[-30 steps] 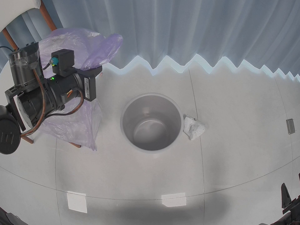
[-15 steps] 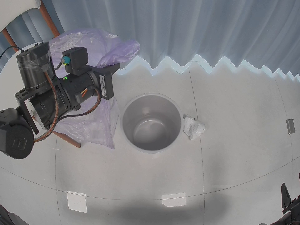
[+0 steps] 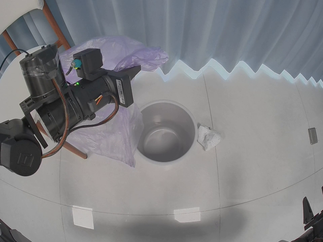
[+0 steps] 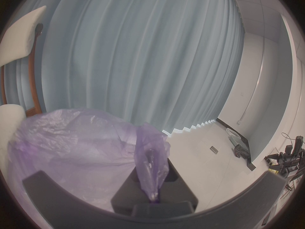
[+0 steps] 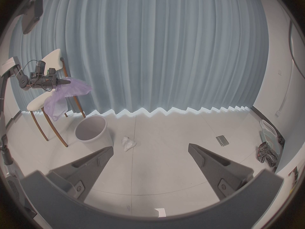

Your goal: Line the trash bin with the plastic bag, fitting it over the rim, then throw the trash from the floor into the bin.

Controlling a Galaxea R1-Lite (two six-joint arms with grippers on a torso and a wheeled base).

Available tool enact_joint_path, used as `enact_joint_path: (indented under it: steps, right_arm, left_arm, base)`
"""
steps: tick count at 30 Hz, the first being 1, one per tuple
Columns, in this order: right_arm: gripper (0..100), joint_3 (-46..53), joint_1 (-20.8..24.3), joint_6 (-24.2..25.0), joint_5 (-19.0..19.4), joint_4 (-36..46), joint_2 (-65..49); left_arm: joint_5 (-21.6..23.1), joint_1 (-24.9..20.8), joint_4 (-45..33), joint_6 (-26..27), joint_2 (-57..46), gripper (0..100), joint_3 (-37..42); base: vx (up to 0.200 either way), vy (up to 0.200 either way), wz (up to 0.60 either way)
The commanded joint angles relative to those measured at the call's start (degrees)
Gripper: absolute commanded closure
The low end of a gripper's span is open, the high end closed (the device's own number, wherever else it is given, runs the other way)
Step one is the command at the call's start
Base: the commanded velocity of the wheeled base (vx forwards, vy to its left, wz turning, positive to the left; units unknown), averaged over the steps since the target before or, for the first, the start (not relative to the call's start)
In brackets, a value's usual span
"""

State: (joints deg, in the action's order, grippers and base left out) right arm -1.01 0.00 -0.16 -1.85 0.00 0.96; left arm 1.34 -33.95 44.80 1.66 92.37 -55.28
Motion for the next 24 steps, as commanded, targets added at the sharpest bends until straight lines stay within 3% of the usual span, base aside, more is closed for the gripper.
enact_joint_path:
  steps: [1, 6, 24]
  right_arm:
    - [0, 0.9, 0.0, 0.0, 0.0, 0.0, -1.0]
    - [0, 0.9, 0.0, 0.0, 0.0, 0.0, -1.0]
    - [0, 0.9, 0.0, 0.0, 0.0, 0.0, -1.0]
  left_arm:
    - [-0.1, -1.0, 0.3, -0.2, 0.0, 100, 0.3]
    - [-0.4, -3.6, 0.4, -0.3, 0.0, 100, 0.0]
    - [0.2, -4.9, 0.3, -0.4, 0.4, 100, -1.1]
  base:
    - [0.0, 0.0, 0.0]
    - [0.0, 0.0, 0.0]
    - [0.0, 0.0, 0.0]
